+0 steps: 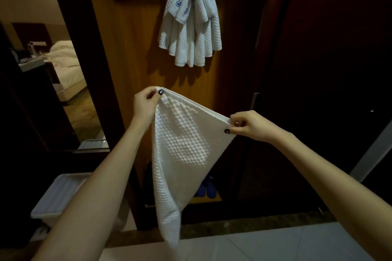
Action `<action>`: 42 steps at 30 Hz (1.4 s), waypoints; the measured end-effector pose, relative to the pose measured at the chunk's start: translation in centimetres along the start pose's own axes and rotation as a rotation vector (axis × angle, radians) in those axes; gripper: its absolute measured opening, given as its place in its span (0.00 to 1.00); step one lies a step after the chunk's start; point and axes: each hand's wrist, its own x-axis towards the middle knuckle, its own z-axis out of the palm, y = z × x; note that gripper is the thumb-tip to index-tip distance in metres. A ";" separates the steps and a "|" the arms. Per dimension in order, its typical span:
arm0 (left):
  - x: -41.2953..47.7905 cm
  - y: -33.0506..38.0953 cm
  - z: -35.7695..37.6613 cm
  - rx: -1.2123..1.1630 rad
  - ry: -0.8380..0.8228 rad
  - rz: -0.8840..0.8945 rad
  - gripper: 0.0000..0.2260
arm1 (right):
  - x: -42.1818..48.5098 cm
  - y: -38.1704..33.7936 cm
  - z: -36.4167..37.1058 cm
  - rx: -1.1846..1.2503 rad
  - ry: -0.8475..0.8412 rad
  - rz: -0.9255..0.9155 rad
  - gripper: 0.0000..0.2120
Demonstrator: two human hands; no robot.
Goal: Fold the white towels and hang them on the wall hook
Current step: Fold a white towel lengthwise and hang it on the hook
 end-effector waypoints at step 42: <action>0.1 0.1 0.4 0.282 0.067 0.238 0.03 | 3.3 1.1 -2.9 0.094 0.534 0.034 0.15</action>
